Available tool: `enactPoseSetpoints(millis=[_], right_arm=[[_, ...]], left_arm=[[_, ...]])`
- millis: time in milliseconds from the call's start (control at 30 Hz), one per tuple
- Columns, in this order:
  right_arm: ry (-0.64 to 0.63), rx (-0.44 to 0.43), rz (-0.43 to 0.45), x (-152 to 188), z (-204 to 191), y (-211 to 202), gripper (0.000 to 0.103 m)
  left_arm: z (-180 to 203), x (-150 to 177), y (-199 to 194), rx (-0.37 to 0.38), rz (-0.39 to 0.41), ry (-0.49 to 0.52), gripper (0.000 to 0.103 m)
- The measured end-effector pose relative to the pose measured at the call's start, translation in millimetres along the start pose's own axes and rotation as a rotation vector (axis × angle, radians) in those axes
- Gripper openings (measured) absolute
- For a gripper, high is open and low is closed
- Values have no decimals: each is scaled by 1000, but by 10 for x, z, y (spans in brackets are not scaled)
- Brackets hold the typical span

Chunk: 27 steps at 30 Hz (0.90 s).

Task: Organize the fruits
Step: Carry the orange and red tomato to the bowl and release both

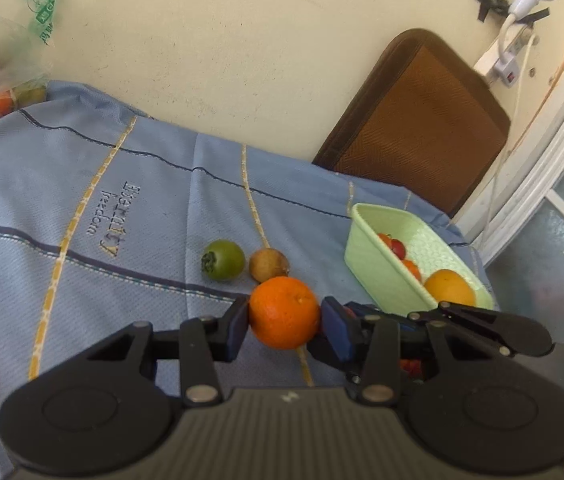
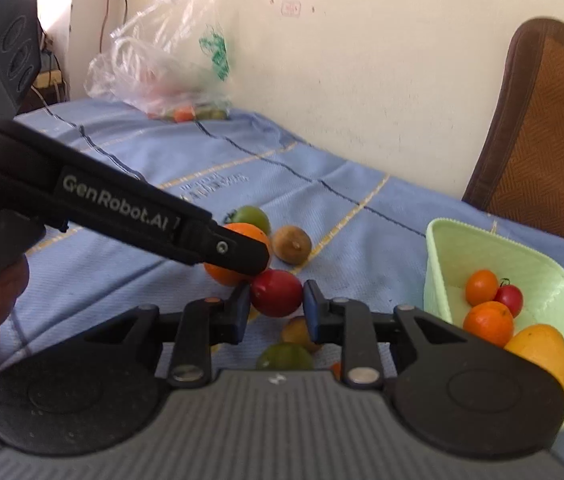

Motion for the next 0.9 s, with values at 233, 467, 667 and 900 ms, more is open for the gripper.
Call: enactPoseSetpoints(millis=[233, 467, 667, 900], right_arm=[[34, 31, 81, 241, -294, -483, 31], [161, 78, 100, 519, -358, -738, 31], [199, 106, 49, 669, -351, -672, 32], [203, 115, 58, 707, -386, -690, 38]], left_arm=[[8, 249, -397, 7, -12, 77, 40], [247, 606, -473, 18, -38, 210, 40], [340, 719, -503, -31, -3, 278, 42], [447, 760, -621, -80, 55, 360, 53]])
Point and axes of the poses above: each gripper's, at about its wrist camera, not at the fingertips, and y roughly the way its jaws point, z to its right, x to its underside, the point moved 3 cm from there along y, roughly the way its jaws point, and after that the axes turned 14 degrees about -x, right-handed, at the moved point
